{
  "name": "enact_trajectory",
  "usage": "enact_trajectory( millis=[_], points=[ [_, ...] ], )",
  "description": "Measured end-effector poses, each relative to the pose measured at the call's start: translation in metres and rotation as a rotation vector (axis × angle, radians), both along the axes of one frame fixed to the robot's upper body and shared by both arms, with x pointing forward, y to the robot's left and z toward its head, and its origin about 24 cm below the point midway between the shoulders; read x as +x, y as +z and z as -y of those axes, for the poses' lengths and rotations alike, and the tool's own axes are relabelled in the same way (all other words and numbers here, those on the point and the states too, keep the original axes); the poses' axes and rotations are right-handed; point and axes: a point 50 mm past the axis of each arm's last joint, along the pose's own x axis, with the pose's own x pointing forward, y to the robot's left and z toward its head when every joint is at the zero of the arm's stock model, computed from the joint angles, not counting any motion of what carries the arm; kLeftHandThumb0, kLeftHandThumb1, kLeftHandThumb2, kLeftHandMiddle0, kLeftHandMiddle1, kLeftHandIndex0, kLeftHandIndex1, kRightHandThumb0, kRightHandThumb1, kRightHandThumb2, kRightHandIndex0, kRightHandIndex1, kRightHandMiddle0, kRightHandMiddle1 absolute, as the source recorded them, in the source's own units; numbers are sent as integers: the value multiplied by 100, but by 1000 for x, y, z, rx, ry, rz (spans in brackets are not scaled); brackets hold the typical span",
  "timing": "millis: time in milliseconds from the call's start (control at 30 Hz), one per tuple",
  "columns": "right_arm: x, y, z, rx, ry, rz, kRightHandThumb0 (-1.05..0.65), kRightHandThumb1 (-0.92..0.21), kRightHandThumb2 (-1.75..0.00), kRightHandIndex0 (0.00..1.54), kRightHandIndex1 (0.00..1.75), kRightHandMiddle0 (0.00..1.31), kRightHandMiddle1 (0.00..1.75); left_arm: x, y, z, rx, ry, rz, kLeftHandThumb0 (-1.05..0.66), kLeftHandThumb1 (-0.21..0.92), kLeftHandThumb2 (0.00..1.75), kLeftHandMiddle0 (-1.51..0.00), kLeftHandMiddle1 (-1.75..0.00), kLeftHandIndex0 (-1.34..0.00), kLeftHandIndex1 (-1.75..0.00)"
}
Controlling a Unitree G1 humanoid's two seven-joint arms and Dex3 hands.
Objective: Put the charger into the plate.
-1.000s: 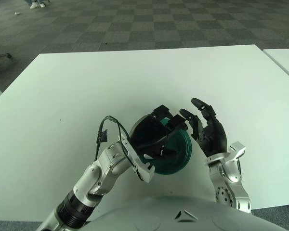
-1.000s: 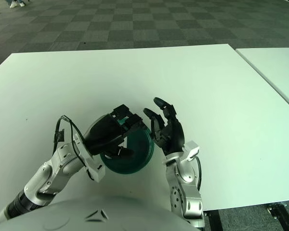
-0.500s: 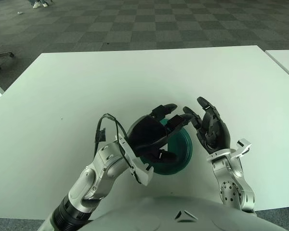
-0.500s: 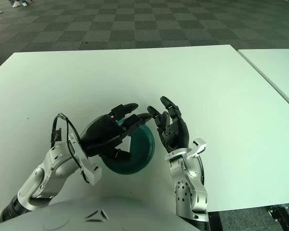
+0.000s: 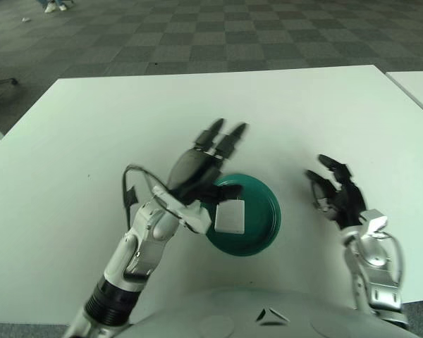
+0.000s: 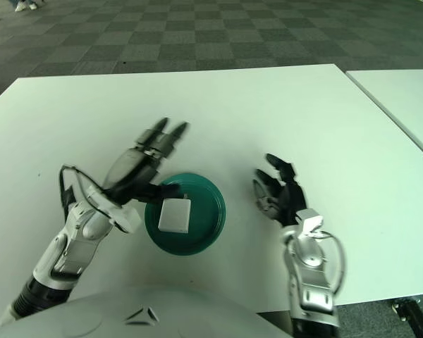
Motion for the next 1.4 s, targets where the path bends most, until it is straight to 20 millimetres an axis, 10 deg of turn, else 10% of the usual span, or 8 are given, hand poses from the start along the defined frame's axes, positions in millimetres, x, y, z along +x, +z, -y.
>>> enact_trajectory(
  millis=[433,733,1400],
  points=[
    [16,16,-60,40,91,68,-56,-87,-49,40,18,0,79,-10,-40,-55,-862,465,-87,-69,92,65,-35,-73,-23,-121],
    [12,9,-34,31,51,34,-55,-84,-48,44,20,0,82,-42,-100,-65,-916,638,-287,-70,92,76,-34,-79,-29,-121],
    [25,-14,-29,61,85,7,-55,-77,-58,35,60,0,87,-50,-107,-59,-857,617,-335,-71,92,83,-30,-63,-16,-107]
  ],
)
